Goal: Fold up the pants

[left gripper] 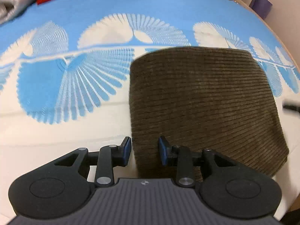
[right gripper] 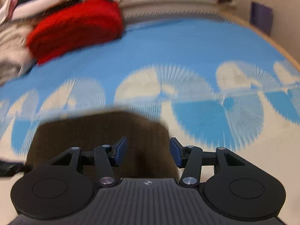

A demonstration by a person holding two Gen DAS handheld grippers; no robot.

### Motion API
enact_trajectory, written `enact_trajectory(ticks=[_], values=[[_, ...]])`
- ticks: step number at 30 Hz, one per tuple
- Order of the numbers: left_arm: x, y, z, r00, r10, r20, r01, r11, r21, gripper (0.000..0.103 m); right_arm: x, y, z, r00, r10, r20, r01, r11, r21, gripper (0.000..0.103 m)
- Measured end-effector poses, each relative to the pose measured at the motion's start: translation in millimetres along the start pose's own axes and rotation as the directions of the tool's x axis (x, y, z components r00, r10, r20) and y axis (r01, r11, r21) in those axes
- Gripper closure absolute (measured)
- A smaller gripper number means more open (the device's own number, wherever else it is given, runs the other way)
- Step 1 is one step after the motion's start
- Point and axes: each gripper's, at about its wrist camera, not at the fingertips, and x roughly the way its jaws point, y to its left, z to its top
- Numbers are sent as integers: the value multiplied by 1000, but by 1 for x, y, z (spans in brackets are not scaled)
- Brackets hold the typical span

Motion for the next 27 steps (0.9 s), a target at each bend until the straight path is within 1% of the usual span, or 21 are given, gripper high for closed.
enact_trajectory(ticks=[2,4,5,6,7,8,10,11,12,13,14,15,17,18,19,20,21,22,23,25,27], values=[[-19,-4,1,999,-7,45,8,1000,-10,65,-2,-3,-24,998,-37,-50,37,999,-6,51],[-34,-11,-5,993,-55,100,54,998,12,56,-5,-5,-39,995,-59,-74,59,998,-10,51],[-34,-16,-11,993,-62,95,60,998,28,48,-5,-7,-46,995,-57,-84,57,998,-10,50],[-26,-22,-17,997,-49,58,46,997,54,43,-1,-8,-55,992,-64,-112,62,998,-24,49],[-13,-29,-25,1000,-9,-9,10,996,92,40,8,-8,-65,979,-89,-182,79,995,-59,45],[-11,-33,-34,1000,25,-12,-23,994,110,36,12,-11,-74,974,-99,-205,87,994,-69,41],[-29,-42,-40,995,92,44,-97,988,118,35,0,-16,-75,974,-127,-186,127,992,-15,37],[-42,-46,-43,991,107,76,-115,987,116,30,-14,-17,-71,978,-125,-168,132,991,33,39],[-62,-50,-46,985,109,134,-124,986,109,20,-34,-17,-68,989,-93,-119,104,991,83,39],[-80,-54,-51,974,107,198,-128,987,99,16,-58,-17,-66,997,-52,-49,57,992,114,38],[-100,-57,-57,958,114,265,-140,987,83,14,-78,-14,-67,1000,-31,6,30,993,118,33],[-122,-61,-64,934,134,332,-163,985,61,11,-103,-9,-69,997,-17,77,9,994,111,30],[-160,-71,-82,877,175,447,-208,978,24,9,-146,1,-81,978,-24,206,6,996,88,6],[-181,-78,-95,846,183,500,-217,976,10,9,-163,5,-88,967,-27,254,8,997,76,3],[-197,-84,-103,832,176,527,-213,977,10,9,-180,11,-98,953,-24,301,6,998,61,1],[-211,-89,-113,824,169,541,-206,978,8,8,-191,14,-105,944,-19,330,2,999,50,1],[-220,-93,-124,820,170,546,-202,979,-2,3,-201,19,-113,935,-19,354,1,999,51,1],[-229,-97,-135,821,173,544,-197,980,-14,0,-209,22,-121,929,-21,370,-2,998,64,1],[-232,-100,-146,826,173,537,-189,982,-25,0,-217,25,-129,924,-19,382,-9,997,71,1],[-229,-106,-168,854,165,494,-165,985,-43,0,-224,32,-143,920,-16,391,-7,998,56,1],[-215,-112,-189,888,159,431,-156,987,-42,0,-225,36,-154,926,-19,377,10,1000,26,1]])
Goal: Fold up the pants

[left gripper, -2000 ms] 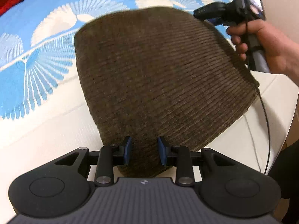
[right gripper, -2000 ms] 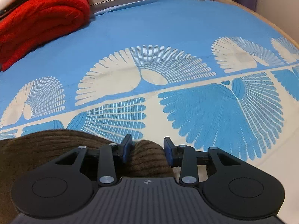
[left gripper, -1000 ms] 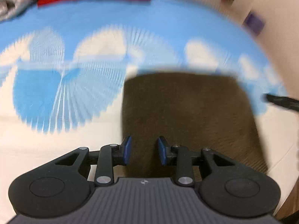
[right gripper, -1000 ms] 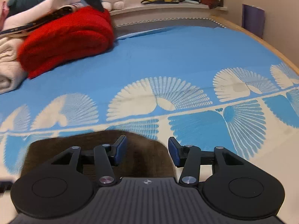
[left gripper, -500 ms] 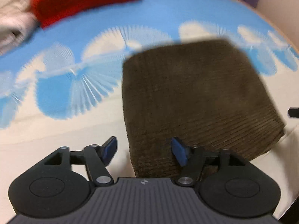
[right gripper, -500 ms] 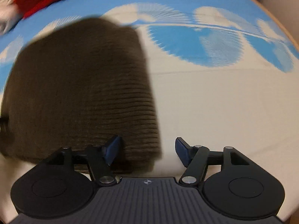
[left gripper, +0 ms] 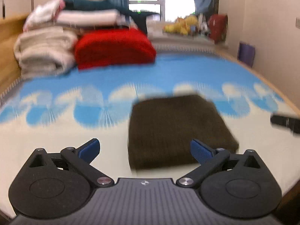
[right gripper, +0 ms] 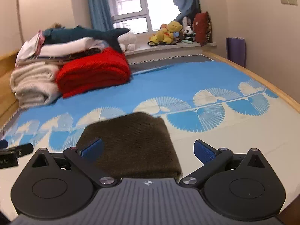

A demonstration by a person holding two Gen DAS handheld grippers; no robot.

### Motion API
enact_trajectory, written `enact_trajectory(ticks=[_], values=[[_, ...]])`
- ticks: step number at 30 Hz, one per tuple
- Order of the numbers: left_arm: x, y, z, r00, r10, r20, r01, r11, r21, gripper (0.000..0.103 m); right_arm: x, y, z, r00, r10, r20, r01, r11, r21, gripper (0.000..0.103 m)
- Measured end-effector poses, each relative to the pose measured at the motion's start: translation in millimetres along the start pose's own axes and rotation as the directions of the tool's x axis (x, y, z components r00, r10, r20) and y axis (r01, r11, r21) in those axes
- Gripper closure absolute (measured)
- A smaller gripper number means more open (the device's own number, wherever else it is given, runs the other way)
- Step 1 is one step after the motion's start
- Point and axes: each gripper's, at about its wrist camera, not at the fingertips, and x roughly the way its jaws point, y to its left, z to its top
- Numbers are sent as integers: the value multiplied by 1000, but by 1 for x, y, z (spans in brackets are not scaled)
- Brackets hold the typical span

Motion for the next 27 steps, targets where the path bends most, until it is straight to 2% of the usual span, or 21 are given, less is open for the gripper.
enact_trajectory(ticks=[2,3,8,12,27], values=[[9,-4,-14,996,-3,-86,1,1000,-30,0,-3,5,-9,1000,-18,-13,18,999,-41,1],[10,-3,-17,995,-5,-99,0,999,-50,0,-2,8,-12,999,-27,-21,25,998,-60,1],[16,1,-9,998,43,-49,-45,998,-36,0,-5,19,-16,998,-53,-16,50,989,-140,1],[23,6,-7,995,29,-94,-36,996,-77,0,-2,22,-15,998,-64,-27,60,990,-124,1],[29,-6,-4,997,10,-78,-14,998,-56,0,12,25,-13,995,-35,-91,29,997,-74,1]])
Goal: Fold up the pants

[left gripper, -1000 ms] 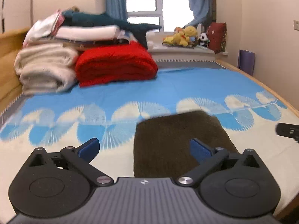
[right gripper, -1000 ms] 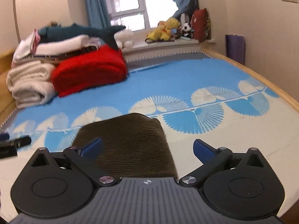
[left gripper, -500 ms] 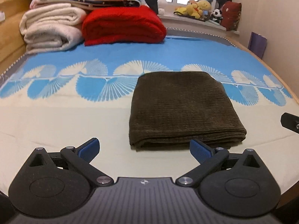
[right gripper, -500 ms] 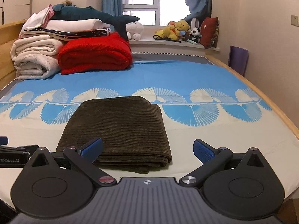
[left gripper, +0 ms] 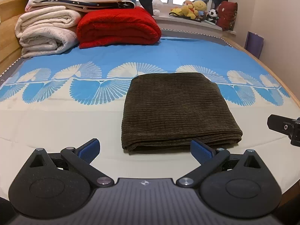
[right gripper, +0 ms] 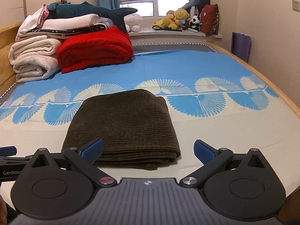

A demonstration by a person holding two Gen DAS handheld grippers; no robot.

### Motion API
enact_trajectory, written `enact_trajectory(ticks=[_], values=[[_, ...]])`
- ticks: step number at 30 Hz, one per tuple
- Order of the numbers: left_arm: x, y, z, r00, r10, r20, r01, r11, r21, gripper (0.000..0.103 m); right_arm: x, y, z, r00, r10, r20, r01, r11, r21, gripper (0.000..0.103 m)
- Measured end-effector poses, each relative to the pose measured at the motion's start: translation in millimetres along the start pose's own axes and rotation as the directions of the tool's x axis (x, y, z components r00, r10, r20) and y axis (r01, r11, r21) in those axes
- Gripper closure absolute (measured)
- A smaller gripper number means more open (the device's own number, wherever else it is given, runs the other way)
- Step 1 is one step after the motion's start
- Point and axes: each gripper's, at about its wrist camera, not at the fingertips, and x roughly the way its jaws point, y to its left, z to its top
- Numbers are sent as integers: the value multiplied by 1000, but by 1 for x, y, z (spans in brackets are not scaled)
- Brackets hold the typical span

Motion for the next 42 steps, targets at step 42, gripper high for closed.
enact_trajectory(ticks=[42], values=[[-4,-1,-1,1000,-20,12,20,1000,6,0,-3,6,-3,1000,14,8,-14,999,-46,1]])
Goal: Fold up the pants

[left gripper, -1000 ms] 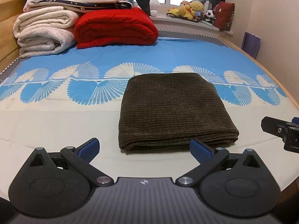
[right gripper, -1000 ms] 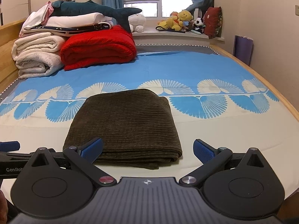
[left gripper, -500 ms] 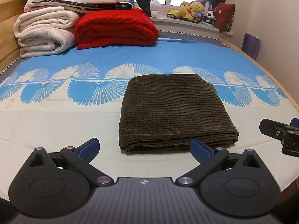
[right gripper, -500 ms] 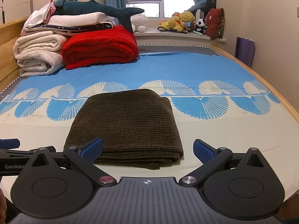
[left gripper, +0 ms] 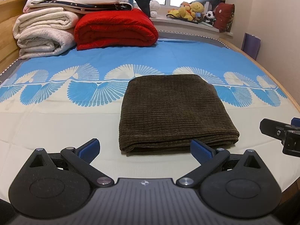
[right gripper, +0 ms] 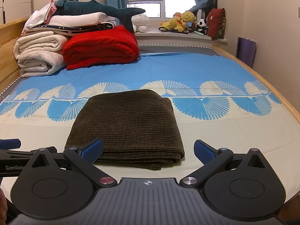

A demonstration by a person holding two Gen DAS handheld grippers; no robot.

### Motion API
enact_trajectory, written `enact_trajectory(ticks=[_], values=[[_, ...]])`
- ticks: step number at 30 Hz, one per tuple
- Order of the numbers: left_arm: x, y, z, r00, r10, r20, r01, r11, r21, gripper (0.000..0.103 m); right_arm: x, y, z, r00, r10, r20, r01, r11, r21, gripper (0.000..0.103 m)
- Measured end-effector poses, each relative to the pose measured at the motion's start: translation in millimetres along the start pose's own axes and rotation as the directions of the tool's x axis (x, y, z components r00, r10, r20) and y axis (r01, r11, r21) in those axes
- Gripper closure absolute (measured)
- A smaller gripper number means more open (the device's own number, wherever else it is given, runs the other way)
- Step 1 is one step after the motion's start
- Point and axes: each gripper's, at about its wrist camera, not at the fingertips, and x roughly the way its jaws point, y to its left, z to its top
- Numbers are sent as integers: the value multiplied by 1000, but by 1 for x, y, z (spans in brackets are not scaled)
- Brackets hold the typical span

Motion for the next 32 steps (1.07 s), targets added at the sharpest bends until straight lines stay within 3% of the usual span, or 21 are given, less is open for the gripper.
enact_trajectory(ticks=[32], values=[[0,0,-2,1000,-2,13,2,1000,16,0,-1,-1,-2,1000,9,-1,-9,1000,-4,1]])
